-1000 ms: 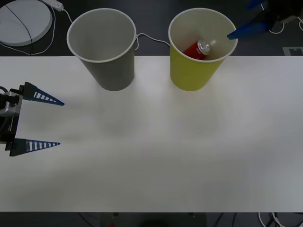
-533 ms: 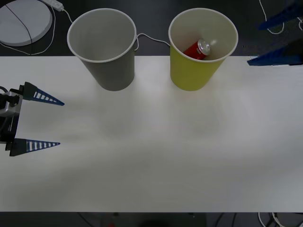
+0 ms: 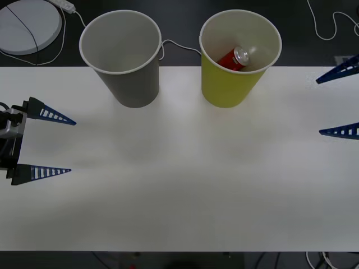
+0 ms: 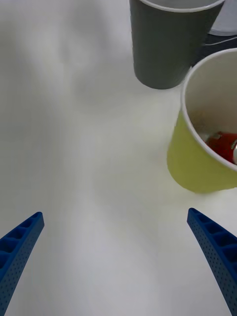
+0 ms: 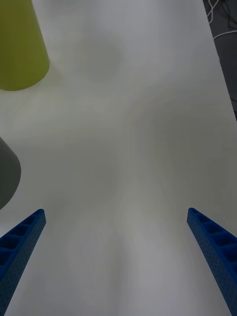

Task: Put the can into the green bin and the plastic bottle into the gray bin

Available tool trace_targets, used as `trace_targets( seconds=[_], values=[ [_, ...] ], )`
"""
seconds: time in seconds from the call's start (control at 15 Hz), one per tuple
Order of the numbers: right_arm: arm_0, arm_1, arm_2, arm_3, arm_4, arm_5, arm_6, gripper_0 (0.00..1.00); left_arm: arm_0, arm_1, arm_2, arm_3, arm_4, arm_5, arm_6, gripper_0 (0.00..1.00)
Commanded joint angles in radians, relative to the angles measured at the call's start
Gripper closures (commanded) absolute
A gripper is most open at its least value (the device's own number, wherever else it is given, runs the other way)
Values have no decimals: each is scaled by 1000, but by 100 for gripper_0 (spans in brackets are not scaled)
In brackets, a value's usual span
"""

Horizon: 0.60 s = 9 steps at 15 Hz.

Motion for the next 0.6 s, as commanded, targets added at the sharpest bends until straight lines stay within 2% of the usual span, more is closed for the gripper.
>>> trace_targets(
  seconds=[0.07, 0.6],
  values=[
    [111, 2, -28, -6, -43, 0, 148, 0, 0, 0, 0, 0, 0, 0, 0, 0],
    [315, 76, -82, 39, -76, 0, 471, 0, 0, 0, 0, 0, 0, 0, 0, 0]
  ],
)
